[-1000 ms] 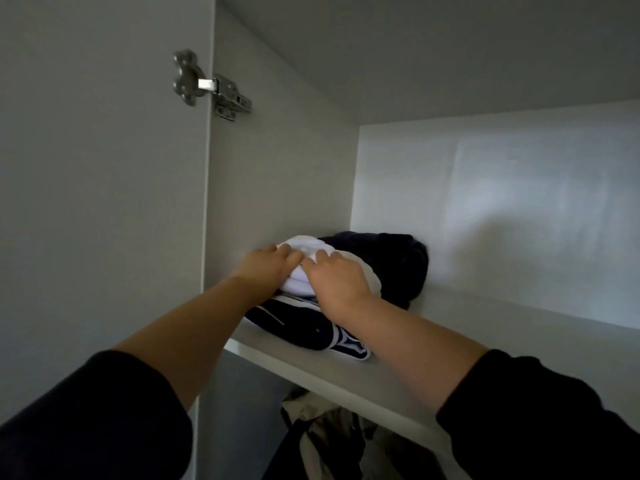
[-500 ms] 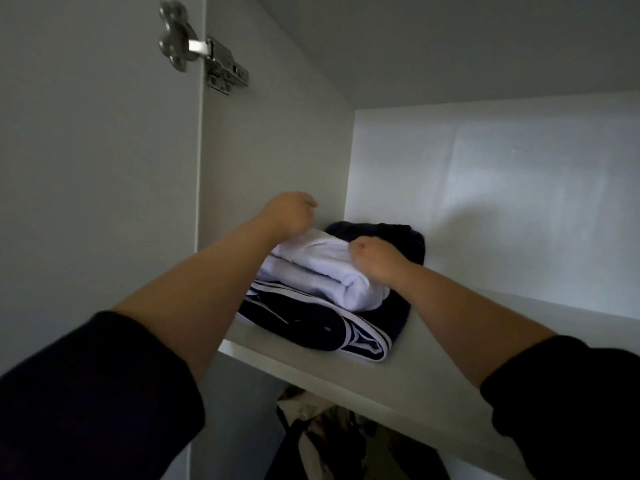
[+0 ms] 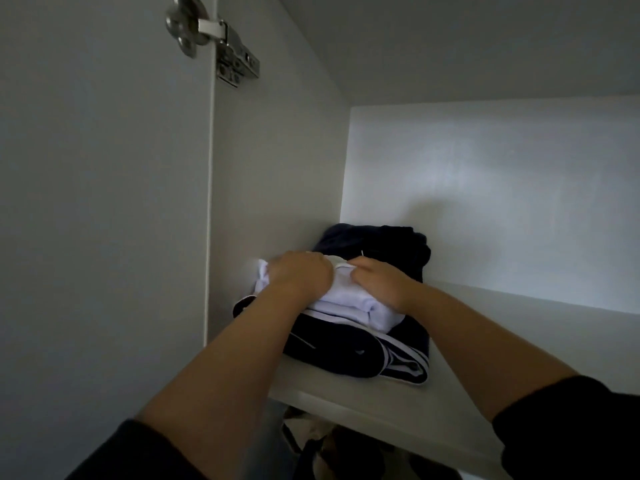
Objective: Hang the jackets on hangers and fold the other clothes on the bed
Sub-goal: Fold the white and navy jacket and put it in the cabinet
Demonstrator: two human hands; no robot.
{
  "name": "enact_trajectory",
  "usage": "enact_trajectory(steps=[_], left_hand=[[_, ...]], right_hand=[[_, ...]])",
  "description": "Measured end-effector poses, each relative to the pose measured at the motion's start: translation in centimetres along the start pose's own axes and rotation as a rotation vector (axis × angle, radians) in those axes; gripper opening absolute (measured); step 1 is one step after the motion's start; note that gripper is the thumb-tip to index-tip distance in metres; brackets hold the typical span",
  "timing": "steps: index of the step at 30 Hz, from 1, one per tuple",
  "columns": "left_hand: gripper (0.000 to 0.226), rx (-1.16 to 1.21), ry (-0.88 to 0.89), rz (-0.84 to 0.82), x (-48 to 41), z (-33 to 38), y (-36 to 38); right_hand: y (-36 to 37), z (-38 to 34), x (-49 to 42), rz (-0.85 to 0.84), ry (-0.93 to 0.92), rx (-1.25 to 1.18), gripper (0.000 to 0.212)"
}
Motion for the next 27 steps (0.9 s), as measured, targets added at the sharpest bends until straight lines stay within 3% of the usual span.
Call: enact_trajectory(steps=[3, 6, 9, 13, 17, 27], left_hand=[[0.043, 0.037, 0.032, 0.068, 0.5, 0.3, -1.9], [0.036, 0.241, 0.146, 0.228, 1.8, 1.5, -5.4], [0.041, 0.428, 0.299, 0.391, 5.2, 4.9, -9.1], [0.051, 0.422, 0.549, 0.589, 13.6, 12.8, -14.7], [0.056, 0.494, 0.788, 0.762, 25.8, 20.9, -19.9], [0.060, 0.910, 1.397, 0.827, 65.9, 32.6, -27.7]], right_hand=[[-1.6, 0.5, 1.2, 0.179, 0.047, -0.051, 0.039], [-4.4, 0.3, 5.0, 0.329, 0.076, 0.055, 0.050], [-8.4, 0.0, 11.6, 0.464, 0.097, 0.379, 0.054], [-14.0, -1.4, 23.2, 0.594, 0.229, 0.784, 0.055], [-18.1, -3.2, 37.8, 0.721, 0.407, 1.011, 0.057], [-16.9, -14.0, 83.7, 0.907, 1.028, 1.282, 0.061]])
Point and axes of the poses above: each hand's wrist, its own x-axis away from the middle knuckle, its own y-axis out of the palm, z = x × y, the point moved 7 cm from there along -x, towards the middle knuckle, and after that the axes turned 15 degrees about -x, right-handed, at the moved point
